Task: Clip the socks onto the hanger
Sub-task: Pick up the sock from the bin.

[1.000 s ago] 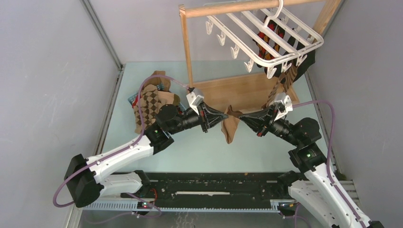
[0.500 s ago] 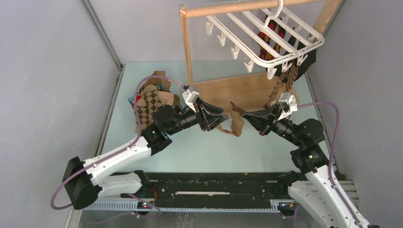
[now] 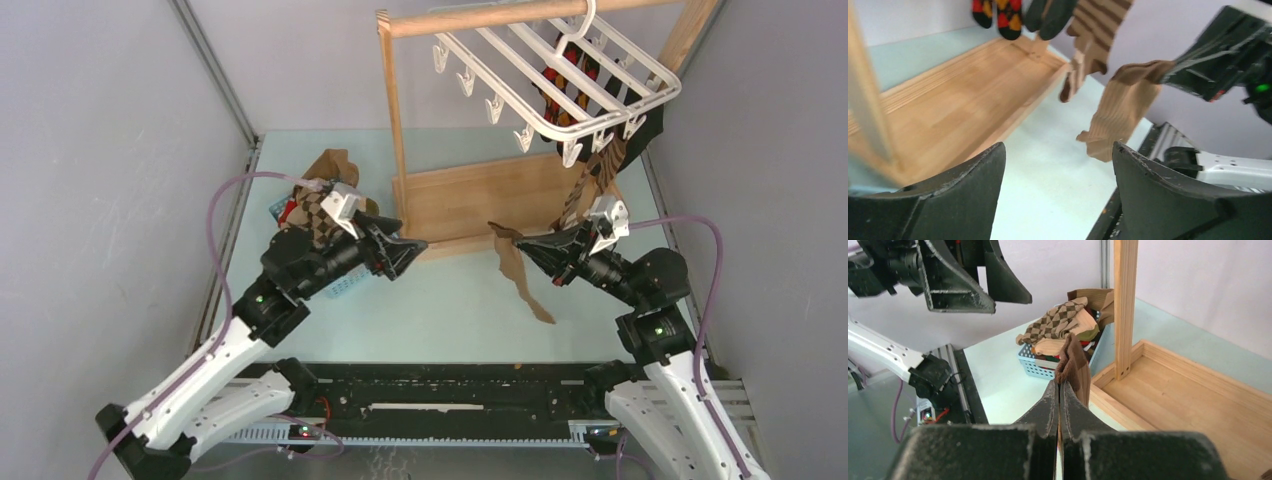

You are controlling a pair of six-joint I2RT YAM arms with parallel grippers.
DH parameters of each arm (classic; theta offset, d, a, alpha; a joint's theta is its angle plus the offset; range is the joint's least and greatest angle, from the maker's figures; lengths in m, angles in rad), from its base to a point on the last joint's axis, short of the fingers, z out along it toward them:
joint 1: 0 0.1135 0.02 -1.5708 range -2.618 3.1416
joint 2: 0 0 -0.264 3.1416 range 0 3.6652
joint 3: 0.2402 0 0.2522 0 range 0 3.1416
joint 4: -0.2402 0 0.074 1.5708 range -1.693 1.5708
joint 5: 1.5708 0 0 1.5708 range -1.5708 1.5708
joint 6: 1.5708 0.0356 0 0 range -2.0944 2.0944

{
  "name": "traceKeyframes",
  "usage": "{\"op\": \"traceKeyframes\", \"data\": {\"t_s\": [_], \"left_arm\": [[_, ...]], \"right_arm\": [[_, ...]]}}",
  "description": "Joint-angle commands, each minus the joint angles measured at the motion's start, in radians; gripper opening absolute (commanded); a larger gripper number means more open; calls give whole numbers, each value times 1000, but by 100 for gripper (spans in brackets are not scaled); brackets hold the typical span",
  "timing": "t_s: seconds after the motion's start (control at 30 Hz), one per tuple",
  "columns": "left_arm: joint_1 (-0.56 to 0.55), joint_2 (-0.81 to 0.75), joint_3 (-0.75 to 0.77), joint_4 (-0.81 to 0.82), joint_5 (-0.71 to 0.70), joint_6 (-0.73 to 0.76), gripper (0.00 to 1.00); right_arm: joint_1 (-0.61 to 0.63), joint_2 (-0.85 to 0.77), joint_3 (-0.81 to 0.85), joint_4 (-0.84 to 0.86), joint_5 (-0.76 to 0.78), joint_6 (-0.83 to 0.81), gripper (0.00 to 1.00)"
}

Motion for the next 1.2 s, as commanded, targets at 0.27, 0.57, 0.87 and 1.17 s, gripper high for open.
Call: {"op": "traceKeyframes", "data": {"t_s": [0.27, 0.57, 0.87, 1.17], "left_arm": [[482, 91, 183, -570, -77, 9, 94], [604, 392, 396, -692, -393, -52, 87], [745, 523, 588, -673, -241, 121, 88], [690, 350, 378, -319, 419, 204, 82]], "right_arm": [[-43, -14, 90, -168, -102, -218, 0], [-81, -12, 90, -173, -98, -215, 0], [-106, -27, 90, -187, -101, -212, 0], [-157, -30, 150, -299, -206, -325, 0]]}}
